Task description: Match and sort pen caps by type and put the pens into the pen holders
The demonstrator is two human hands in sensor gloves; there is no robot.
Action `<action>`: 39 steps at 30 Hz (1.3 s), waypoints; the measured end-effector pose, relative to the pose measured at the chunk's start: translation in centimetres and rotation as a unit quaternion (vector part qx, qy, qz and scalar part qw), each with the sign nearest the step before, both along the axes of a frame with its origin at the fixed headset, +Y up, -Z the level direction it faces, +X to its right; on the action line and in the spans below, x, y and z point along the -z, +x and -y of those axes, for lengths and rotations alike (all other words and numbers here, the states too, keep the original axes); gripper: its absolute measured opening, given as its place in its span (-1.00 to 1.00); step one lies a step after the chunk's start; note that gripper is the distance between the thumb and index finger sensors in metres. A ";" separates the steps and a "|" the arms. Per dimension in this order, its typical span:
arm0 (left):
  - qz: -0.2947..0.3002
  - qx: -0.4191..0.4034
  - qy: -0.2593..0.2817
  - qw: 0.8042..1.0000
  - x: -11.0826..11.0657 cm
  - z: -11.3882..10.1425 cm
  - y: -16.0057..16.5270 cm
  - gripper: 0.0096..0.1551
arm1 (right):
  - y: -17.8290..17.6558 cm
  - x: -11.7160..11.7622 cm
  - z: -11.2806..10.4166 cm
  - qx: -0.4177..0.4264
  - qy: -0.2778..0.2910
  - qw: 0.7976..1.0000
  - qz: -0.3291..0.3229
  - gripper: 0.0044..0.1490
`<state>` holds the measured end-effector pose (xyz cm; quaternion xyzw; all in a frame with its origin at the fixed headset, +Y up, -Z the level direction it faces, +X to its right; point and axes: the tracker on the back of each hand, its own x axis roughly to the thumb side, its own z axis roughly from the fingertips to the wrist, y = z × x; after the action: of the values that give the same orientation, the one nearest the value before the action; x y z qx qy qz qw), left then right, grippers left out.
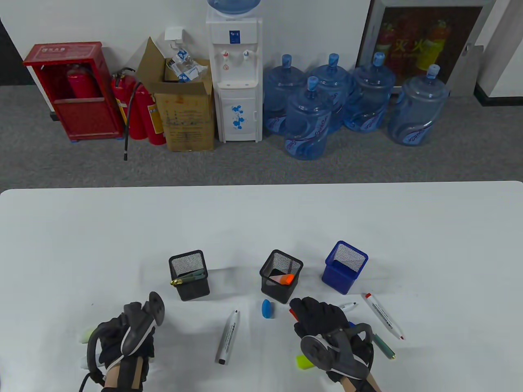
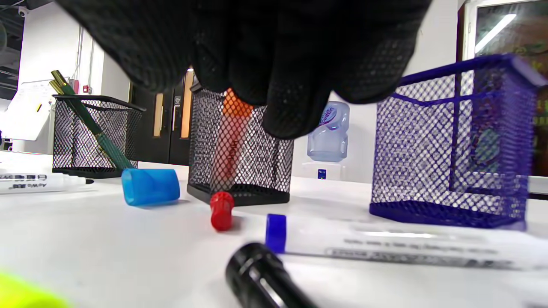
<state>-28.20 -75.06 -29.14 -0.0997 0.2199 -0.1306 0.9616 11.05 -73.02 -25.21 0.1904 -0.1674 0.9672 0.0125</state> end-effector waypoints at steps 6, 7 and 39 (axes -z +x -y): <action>-0.007 0.007 0.011 1.000 0.6 0.7 0.8 -0.08 | -0.2 -0.2 -0.1 0.005 0.005 1.000 -0.013 -0.23; -0.012 0.006 0.007 1.000 0.7 0.8 0.9 -0.08 | -0.2 -0.2 -0.1 0.003 0.007 1.000 -0.014 -0.22; 0.343 -0.089 0.209 0.911 -4.2 -6.1 18.3 -0.38 | 3.5 1.0 -0.7 0.113 -0.006 0.992 0.059 -0.40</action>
<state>-9.86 -68.93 -24.97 0.1357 -0.1109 -0.0215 0.9843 14.60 -72.31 -26.16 0.1131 -0.1828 0.9701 0.1129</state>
